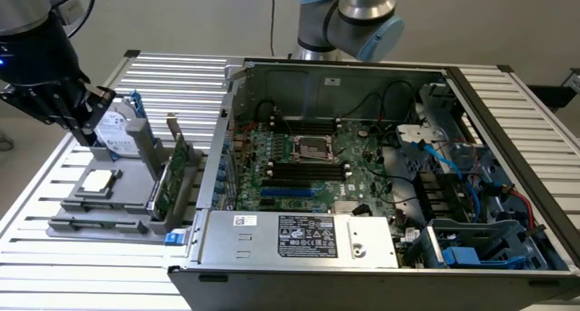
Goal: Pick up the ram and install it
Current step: 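Reach for the ram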
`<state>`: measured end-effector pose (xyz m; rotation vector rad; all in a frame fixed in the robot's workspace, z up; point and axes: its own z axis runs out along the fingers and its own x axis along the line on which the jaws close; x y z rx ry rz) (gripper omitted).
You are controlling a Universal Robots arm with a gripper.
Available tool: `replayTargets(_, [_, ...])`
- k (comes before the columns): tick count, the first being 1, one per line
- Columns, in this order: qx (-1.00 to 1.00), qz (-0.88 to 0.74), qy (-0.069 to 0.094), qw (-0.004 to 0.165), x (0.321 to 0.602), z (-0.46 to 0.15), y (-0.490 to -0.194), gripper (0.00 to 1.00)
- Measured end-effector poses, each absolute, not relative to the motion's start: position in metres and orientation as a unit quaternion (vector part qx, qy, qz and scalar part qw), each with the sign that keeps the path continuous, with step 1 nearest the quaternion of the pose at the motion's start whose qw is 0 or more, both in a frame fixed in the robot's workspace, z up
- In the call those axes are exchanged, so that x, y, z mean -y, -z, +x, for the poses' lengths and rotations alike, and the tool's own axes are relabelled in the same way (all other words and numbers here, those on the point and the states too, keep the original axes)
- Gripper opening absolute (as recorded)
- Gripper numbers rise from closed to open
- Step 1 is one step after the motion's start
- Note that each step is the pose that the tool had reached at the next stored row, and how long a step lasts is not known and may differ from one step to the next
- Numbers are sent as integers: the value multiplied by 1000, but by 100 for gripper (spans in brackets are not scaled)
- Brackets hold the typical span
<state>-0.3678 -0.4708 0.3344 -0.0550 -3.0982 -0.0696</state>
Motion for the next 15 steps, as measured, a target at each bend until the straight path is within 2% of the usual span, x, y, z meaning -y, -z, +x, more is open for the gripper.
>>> replayTargets(15, [1000, -6, 22, 20, 496, -375, -336, 11])
